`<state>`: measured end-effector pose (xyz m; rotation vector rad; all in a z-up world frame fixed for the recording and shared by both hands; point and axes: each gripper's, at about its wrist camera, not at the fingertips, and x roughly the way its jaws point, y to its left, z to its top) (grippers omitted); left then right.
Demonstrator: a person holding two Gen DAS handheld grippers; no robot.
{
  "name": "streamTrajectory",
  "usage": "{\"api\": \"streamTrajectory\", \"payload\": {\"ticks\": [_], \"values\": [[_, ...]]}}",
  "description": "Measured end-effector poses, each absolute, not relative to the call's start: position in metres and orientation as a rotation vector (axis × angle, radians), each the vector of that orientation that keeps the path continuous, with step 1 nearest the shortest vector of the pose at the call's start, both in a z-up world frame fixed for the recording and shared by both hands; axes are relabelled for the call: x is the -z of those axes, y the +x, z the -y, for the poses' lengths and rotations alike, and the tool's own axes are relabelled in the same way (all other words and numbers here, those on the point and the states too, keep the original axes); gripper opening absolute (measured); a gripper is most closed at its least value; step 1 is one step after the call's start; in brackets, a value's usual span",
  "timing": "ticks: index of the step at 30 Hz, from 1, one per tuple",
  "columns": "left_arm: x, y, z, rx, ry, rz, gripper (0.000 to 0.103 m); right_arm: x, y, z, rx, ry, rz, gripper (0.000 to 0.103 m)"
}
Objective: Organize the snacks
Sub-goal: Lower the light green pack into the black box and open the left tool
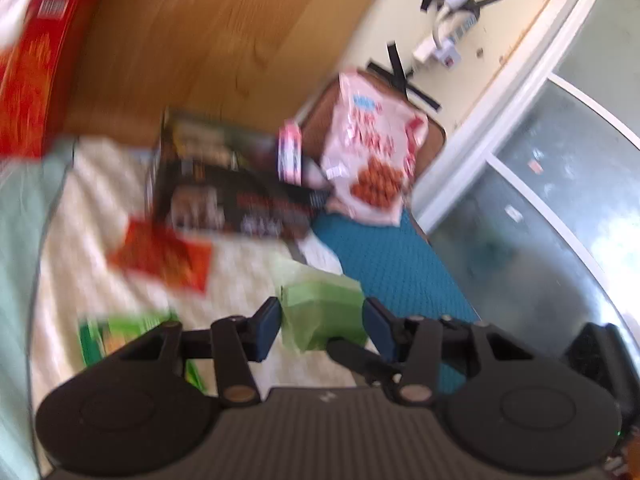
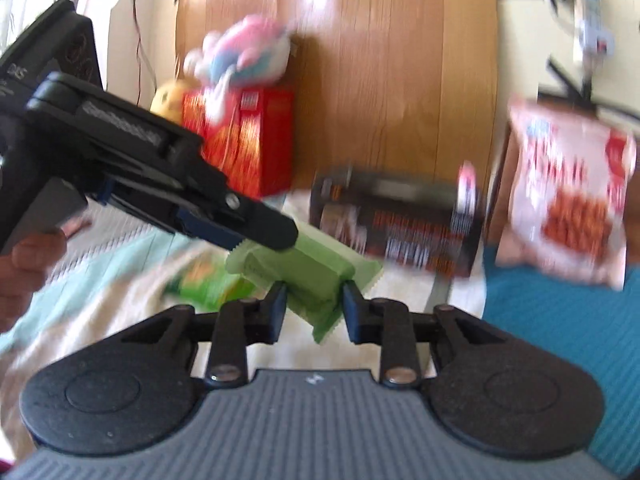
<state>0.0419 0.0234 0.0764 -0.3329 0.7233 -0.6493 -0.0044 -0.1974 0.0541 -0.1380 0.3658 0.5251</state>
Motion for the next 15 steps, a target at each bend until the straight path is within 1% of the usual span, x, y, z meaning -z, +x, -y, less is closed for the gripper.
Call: {"api": "streamTrajectory", "payload": {"ticks": [4,8,10,15], "values": [[-0.099,0.078,-0.016,0.605,-0.296,-0.662,0.045,-0.067,0.038,0.191,-0.507,-0.147,-0.302,0.032],[-0.110,0.121,-0.008,0.562,-0.278,-0.621,0.045,-0.068,0.087,0.188,-0.482,-0.126,-0.281,0.032],[-0.107,0.144,-0.007,0.533,-0.272,-0.624,0.045,-0.064,0.111,0.185,-0.478,-0.107,-0.295,0.032],[-0.085,0.187,-0.007,0.472,-0.271,-0.674,0.045,-0.042,0.141,0.172,-0.464,-0.132,-0.325,0.033]]}}
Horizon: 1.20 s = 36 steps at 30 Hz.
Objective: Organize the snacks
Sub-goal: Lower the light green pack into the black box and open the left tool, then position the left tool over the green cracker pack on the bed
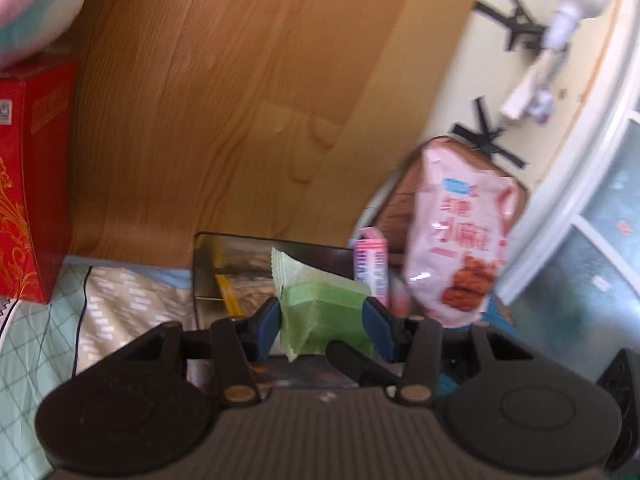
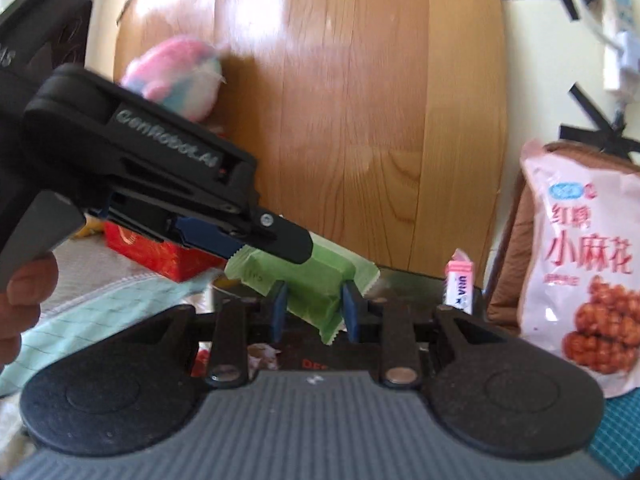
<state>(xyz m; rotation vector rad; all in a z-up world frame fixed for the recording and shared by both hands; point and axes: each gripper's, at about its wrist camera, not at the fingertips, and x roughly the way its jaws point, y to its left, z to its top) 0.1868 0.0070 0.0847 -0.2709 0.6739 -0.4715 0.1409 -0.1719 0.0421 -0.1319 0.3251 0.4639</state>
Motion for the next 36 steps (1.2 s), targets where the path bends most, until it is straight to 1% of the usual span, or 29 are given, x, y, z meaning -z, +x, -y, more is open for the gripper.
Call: {"api": "streamTrajectory", "payload": {"ticks": [4,5,6,9,11,13,17,18,20,22,25,26,27,28,29,31,36], "values": [[-0.066,0.204,-0.007,0.446,-0.283,-0.711,0.047,-0.038,0.147,0.163,-0.449,-0.151,-0.315,0.037],[-0.064,0.205,-0.007,0.440,-0.291,-0.716,0.048,-0.039,0.145,0.163,-0.452,-0.148,-0.311,0.043],[-0.063,0.203,-0.009,0.446,-0.302,-0.717,0.048,-0.040,0.141,0.163,-0.454,-0.141,-0.308,0.045],[-0.068,0.186,-0.021,0.464,-0.317,-0.679,0.049,-0.046,0.130,0.168,-0.465,-0.120,-0.290,0.045],[-0.073,0.168,-0.033,0.453,-0.308,-0.645,0.052,-0.048,0.115,0.172,-0.494,-0.094,-0.298,0.046],[-0.074,0.146,-0.048,0.429,-0.299,-0.633,0.055,-0.046,0.103,0.174,-0.547,-0.064,-0.354,0.047],[-0.060,0.100,-0.082,0.387,-0.304,-0.683,0.055,-0.031,0.081,0.166,-0.761,-0.010,-0.558,0.059],[-0.054,0.089,-0.089,0.384,-0.316,-0.706,0.055,-0.027,0.073,0.161,-0.787,-0.022,-0.585,0.060],[-0.042,0.068,-0.101,0.378,-0.340,-0.745,0.055,-0.021,0.058,0.149,-0.840,-0.079,-0.632,0.068],[-0.031,0.051,-0.108,0.381,-0.360,-0.775,0.055,-0.015,0.042,0.135,-0.874,-0.157,-0.639,0.073],[-0.016,0.041,-0.108,0.372,-0.361,-0.811,0.054,-0.011,0.028,0.113,-0.868,-0.262,-0.637,0.070],[-0.011,0.041,-0.106,0.370,-0.364,-0.827,0.052,-0.013,0.027,0.110,-0.863,-0.266,-0.625,0.065],[-0.008,0.042,-0.104,0.368,-0.369,-0.838,0.052,-0.014,0.026,0.107,-0.854,-0.266,-0.629,0.060],[-0.007,0.041,-0.102,0.358,-0.362,-0.821,0.052,-0.014,0.025,0.107,-0.839,-0.258,-0.632,0.053],[-0.007,0.040,-0.097,0.348,-0.346,-0.818,0.052,-0.015,0.025,0.107,-0.817,-0.256,-0.632,0.041],[-0.010,0.038,-0.086,0.356,-0.310,-0.819,0.053,-0.018,0.020,0.114,-0.783,-0.248,-0.629,0.039],[-0.008,0.037,-0.049,0.448,-0.274,-0.835,0.052,-0.015,-0.003,0.152,-0.670,-0.283,-0.576,0.039]]}}
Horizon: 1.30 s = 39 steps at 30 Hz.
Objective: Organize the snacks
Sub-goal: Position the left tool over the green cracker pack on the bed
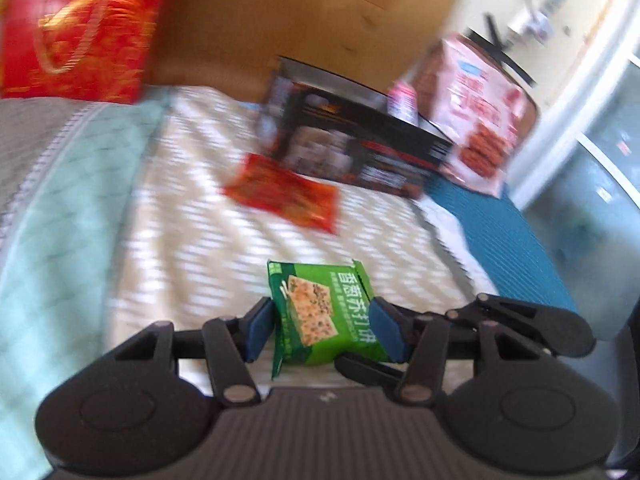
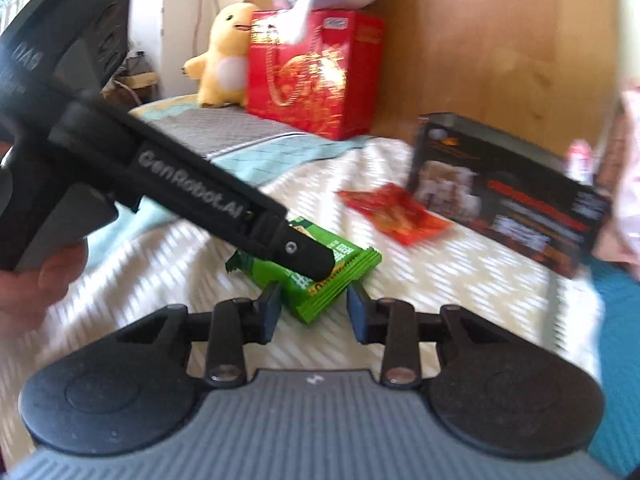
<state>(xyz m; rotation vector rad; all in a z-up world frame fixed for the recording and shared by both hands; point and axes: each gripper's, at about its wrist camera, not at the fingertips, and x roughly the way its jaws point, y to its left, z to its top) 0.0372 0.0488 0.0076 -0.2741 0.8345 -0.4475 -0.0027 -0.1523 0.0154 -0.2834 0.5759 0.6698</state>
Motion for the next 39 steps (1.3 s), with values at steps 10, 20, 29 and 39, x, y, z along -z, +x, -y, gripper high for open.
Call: {"api": "streamTrajectory", "payload": {"ticks": [10,20,29,39], "values": [[-0.005,0.023,0.008,0.422,-0.124,-0.760,0.057,-0.004,0.010,0.197,-0.613,-0.088,-0.633,0.043],[-0.004,0.020,0.001,0.416,-0.141,-0.742,0.058,-0.006,0.001,0.194,-0.591,-0.121,-0.619,0.043],[0.000,0.015,-0.001,0.442,-0.139,-0.705,0.062,-0.006,0.000,0.193,-0.571,-0.135,-0.615,0.047],[0.001,0.017,-0.014,0.479,-0.232,-0.700,0.068,-0.005,0.000,0.192,-0.551,-0.141,-0.614,0.052]]}}
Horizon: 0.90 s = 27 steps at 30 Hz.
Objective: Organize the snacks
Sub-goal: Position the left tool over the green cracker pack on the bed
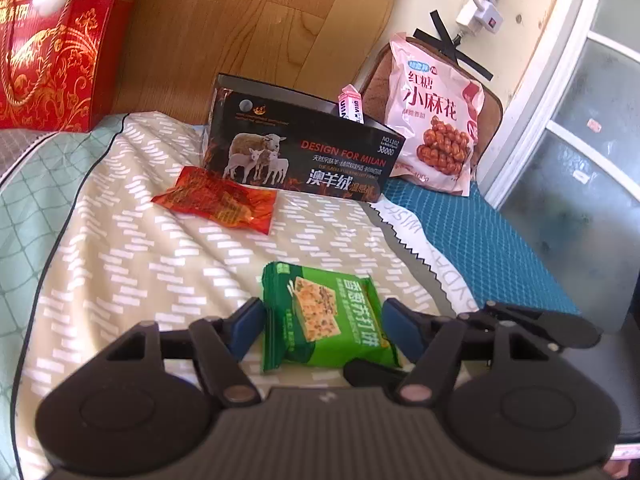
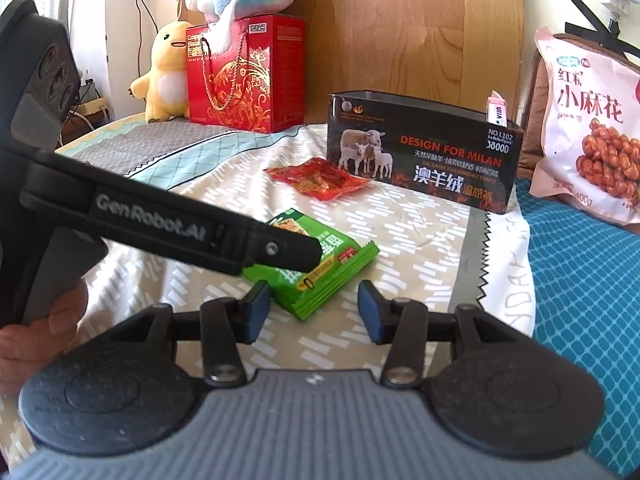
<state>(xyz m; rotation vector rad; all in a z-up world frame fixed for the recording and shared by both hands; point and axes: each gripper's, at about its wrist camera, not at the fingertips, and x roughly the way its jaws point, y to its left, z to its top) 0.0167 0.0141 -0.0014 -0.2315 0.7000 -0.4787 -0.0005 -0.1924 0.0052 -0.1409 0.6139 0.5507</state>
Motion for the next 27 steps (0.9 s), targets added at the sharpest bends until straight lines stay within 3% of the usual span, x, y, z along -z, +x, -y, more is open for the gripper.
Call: {"api": "streamTrajectory", "payload": {"ticks": [5,13,17,27], "values": [[0.0010,0.0157,-0.0135,0.476,-0.227,-0.690,0.083,-0.0048,0.0001,0.1919,-0.543,-0.141,-0.615,0.054],[0.0017,0.0164,-0.0162,0.477,-0.243,-0.688,0.084,-0.0044,0.0000,0.1921,-0.537,-0.140,-0.617,0.056],[0.0013,0.0151,-0.0160,0.461,-0.237,-0.685,0.094,-0.0042,0.0007,0.1926,-0.539,-0.138,-0.618,0.057],[0.0017,0.0149,-0.0189,0.453,-0.253,-0.682,0.095,-0.0039,0.0002,0.1935,-0.542,-0.124,-0.627,0.058]]}}
